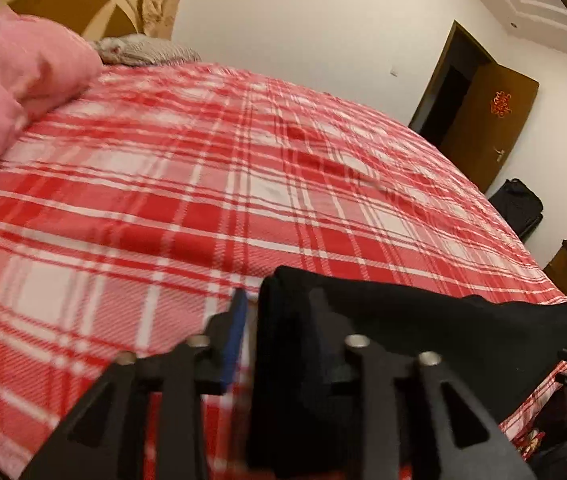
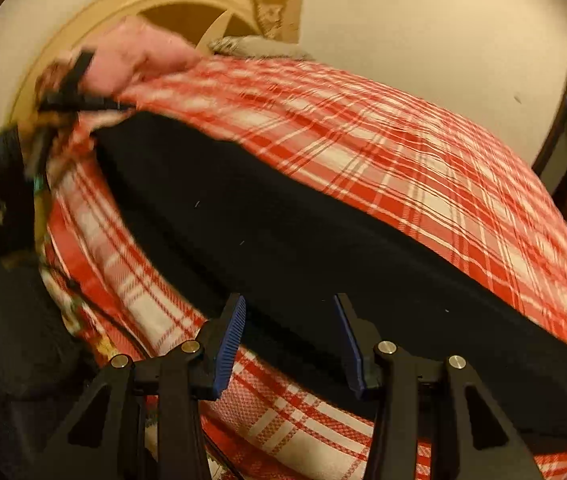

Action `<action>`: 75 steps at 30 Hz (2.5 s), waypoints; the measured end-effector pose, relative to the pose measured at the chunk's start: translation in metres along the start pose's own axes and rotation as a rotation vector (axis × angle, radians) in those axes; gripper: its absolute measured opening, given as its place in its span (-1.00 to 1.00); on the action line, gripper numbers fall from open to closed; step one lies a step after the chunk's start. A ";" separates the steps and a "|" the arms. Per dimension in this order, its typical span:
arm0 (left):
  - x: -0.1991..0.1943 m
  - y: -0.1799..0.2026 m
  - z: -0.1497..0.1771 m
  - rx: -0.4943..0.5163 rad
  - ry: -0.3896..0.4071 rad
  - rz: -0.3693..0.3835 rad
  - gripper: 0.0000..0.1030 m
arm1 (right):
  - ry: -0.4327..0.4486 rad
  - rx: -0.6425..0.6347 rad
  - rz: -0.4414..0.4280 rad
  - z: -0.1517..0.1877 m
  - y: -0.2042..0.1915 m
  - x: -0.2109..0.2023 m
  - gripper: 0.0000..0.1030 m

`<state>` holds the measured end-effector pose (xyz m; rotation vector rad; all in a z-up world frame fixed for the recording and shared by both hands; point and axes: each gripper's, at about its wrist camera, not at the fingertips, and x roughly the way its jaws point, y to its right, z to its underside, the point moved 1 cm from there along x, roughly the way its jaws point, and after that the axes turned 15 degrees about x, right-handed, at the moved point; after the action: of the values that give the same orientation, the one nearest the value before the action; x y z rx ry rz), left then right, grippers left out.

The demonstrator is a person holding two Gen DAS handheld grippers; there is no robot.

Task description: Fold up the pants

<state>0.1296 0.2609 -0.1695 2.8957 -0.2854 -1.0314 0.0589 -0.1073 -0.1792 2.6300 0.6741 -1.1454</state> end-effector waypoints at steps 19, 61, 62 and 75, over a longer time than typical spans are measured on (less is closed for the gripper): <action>0.006 0.048 0.026 0.167 -0.062 0.015 0.19 | -0.017 -0.036 0.055 -0.008 0.002 0.009 -0.92; 0.009 0.231 0.052 0.864 -0.151 0.187 0.22 | -0.017 -0.104 0.088 0.017 0.010 0.019 -0.01; 0.011 0.234 0.053 0.876 -0.159 0.190 0.22 | -0.016 -0.120 0.099 0.017 0.007 0.021 -0.09; 0.018 0.237 0.056 0.881 -0.192 0.189 -0.37 | -0.026 -0.194 0.133 0.015 -0.015 0.045 -0.75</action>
<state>0.0716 0.0250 -0.1973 3.3512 -1.2901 -1.4206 0.0695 -0.0845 -0.2222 2.4530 0.5655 -1.0203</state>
